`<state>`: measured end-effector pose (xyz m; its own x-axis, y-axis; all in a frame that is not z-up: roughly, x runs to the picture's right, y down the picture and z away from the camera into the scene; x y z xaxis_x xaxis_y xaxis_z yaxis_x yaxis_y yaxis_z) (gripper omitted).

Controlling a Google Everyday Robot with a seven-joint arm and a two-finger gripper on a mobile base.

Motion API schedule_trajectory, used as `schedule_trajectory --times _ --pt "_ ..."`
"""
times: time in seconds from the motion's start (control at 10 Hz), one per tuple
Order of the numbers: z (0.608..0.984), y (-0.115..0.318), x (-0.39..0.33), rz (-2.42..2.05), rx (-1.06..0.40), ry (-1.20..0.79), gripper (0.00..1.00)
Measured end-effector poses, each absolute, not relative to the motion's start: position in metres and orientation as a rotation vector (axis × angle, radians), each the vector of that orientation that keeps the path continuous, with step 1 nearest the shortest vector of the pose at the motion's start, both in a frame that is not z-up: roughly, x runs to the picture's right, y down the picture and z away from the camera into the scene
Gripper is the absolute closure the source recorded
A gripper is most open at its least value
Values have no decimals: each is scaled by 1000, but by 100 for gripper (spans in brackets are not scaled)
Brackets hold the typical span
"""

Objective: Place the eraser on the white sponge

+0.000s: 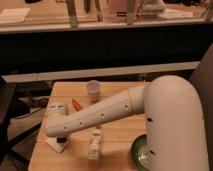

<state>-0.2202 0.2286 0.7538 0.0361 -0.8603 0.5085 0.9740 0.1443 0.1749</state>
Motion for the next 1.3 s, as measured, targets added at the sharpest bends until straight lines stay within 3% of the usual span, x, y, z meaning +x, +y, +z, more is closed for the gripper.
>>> schedule_trajectory --times 1.0,1.2,1.3 --pt "750 244 -209 -1425 -363 -848 100" --pt "750 240 -208 -1429 -361 -837 92" --pt "752 236 -211 -1431 -354 -827 80"
